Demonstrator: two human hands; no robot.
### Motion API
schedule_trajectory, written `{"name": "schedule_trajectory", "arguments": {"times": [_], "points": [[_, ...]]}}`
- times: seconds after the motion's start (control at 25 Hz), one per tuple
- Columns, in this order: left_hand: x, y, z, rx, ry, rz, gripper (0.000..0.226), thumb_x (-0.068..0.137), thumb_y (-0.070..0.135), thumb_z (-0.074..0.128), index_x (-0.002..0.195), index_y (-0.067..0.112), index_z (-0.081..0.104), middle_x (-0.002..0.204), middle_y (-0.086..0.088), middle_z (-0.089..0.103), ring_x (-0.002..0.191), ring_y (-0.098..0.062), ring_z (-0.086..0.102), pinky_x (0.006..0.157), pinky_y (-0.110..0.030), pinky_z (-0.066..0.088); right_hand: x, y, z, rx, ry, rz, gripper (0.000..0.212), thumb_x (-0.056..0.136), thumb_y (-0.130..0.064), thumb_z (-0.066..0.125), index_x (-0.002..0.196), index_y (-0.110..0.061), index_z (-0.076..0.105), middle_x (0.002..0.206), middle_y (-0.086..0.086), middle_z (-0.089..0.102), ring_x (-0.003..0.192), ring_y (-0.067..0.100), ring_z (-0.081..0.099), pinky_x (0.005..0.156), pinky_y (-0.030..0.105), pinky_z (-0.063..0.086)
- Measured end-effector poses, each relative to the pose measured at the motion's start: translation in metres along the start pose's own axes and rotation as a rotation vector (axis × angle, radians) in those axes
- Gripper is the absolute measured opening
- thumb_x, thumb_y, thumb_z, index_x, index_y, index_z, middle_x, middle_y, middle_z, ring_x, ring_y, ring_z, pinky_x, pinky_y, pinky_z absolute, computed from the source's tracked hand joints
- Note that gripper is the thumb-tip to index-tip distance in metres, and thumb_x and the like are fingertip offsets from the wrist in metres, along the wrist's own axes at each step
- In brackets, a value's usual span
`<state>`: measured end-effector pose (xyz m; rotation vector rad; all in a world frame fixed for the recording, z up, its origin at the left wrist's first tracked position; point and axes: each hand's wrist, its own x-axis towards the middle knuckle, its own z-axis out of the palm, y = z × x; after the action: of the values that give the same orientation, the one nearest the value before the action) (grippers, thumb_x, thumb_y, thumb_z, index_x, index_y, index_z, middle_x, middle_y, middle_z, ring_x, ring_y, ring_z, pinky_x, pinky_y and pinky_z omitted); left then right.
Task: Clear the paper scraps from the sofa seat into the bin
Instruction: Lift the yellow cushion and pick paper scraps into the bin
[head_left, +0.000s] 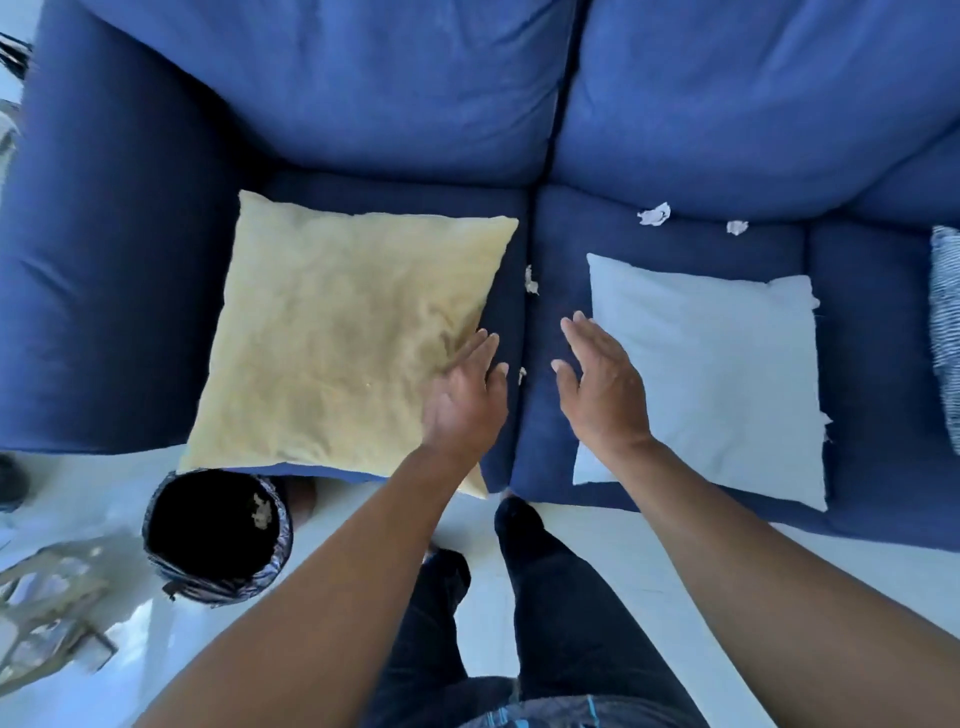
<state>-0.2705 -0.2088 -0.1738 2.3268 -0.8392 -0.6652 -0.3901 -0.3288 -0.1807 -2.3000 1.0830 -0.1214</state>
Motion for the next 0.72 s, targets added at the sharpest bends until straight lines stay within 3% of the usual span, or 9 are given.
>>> {"name": "schedule_trajectory", "arguments": {"times": [0.2, 0.52, 0.72], "points": [[0.017, 0.008, 0.049, 0.012, -0.046, -0.071, 0.038, 0.098, 0.015, 0.055, 0.135, 0.008, 0.059, 0.143, -0.007, 0.056, 0.134, -0.02, 0.051, 0.106, -0.036, 0.045, 0.028, 0.045, 0.002, 0.004, 0.0, -0.002, 0.048, 0.094, -0.01, 0.064, 0.14, -0.007, 0.054, 0.149, 0.011, 0.051, 0.138, 0.029, 0.047, 0.11, 0.042, 0.043], [0.061, -0.041, 0.139, 0.004, -0.154, -0.279, 0.025, 0.094, 0.003, 0.052, 0.113, 0.001, 0.066, 0.11, -0.015, 0.068, 0.099, -0.03, 0.065, 0.088, -0.041, 0.054, 0.061, 0.093, 0.059, 0.007, -0.035, -0.03, 0.047, 0.095, -0.013, 0.061, 0.141, -0.007, 0.053, 0.15, 0.011, 0.049, 0.136, 0.028, 0.05, 0.108, 0.037, 0.041], [0.082, -0.087, 0.199, 0.211, -0.251, -0.133, 0.046, 0.085, -0.002, 0.058, 0.129, 0.011, 0.062, 0.117, -0.012, 0.062, 0.106, -0.031, 0.059, 0.084, -0.04, 0.053, 0.083, 0.128, 0.104, 0.046, -0.05, -0.05, 0.046, 0.095, -0.015, 0.059, 0.14, -0.005, 0.054, 0.148, 0.013, 0.051, 0.135, 0.025, 0.051, 0.112, 0.031, 0.039]]}}
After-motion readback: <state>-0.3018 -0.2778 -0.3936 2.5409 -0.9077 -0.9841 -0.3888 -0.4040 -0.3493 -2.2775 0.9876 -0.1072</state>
